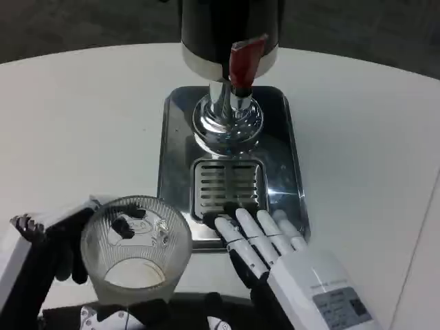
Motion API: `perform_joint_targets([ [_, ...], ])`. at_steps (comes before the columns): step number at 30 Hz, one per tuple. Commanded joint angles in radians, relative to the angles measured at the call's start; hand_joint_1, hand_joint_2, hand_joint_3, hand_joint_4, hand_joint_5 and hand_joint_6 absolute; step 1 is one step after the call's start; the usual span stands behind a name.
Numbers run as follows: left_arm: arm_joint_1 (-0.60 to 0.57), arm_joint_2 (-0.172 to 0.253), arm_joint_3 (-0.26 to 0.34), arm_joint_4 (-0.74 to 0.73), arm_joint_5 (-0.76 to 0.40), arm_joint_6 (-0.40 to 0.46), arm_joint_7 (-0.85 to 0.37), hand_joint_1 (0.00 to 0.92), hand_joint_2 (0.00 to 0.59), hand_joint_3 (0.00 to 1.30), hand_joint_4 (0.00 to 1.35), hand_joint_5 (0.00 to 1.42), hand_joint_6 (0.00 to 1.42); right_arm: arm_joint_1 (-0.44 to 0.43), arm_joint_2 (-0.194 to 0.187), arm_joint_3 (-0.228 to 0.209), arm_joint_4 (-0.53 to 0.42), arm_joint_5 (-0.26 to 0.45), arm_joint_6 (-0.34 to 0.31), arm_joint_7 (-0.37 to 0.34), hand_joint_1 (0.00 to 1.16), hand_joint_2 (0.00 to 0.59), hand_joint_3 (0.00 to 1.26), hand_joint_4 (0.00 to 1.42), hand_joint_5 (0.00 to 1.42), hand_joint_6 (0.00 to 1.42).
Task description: Grasp the cup under the faucet to collect the drink, then remove the cup.
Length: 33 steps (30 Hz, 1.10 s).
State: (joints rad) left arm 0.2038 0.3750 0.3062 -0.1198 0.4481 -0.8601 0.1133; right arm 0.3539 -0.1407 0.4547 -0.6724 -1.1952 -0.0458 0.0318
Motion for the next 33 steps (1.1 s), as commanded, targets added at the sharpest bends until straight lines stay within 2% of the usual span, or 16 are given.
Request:
perform_joint_targets([
  [1,-0.063,-0.025,-0.024,0.035,0.028,0.02,0.037,0.49,0.111,0.96,1.05,1.17,1.28,0.026,0.005,-0.009,-0.017,-0.008,0.008,-0.017,0.3,0.535,0.09,0.0,0.0,0.0],
  [10,-0.24,-0.041,-0.092,0.148,0.118,0.088,0.108,0.49,0.111,0.96,1.05,1.17,1.28,0.076,0.006,-0.03,-0.048,0.001,0.006,-0.013,0.35,0.541,0.1,0.0,0.0,0.0],
  [16,-0.334,-0.016,-0.142,0.267,0.186,0.102,0.19,0.49,0.111,0.96,1.05,1.17,1.28,0.104,0.004,-0.057,-0.075,0.007,0.004,-0.014,0.36,0.54,0.1,0.0,0.0,0.0],
  [21,-0.425,0.029,-0.186,0.402,0.242,0.112,0.278,0.49,0.111,0.96,1.05,1.17,1.28,0.125,0.004,-0.077,-0.094,0.014,-0.002,-0.014,0.36,0.54,0.1,0.0,0.0,0.0],
  [28,-0.56,0.049,-0.267,0.545,0.293,0.145,0.38,0.49,0.111,0.96,1.05,1.17,1.28,0.136,0.009,-0.082,-0.099,0.018,-0.006,-0.014,0.36,0.529,0.1,0.0,0.0,0.0],
  [33,-0.651,0.044,-0.342,0.673,0.309,0.162,0.428,0.492,0.112,0.96,1.05,1.17,1.28,0.138,0.016,-0.086,-0.101,0.023,-0.002,-0.018,0.36,0.522,0.1,0.0,0.0,0.0],
])
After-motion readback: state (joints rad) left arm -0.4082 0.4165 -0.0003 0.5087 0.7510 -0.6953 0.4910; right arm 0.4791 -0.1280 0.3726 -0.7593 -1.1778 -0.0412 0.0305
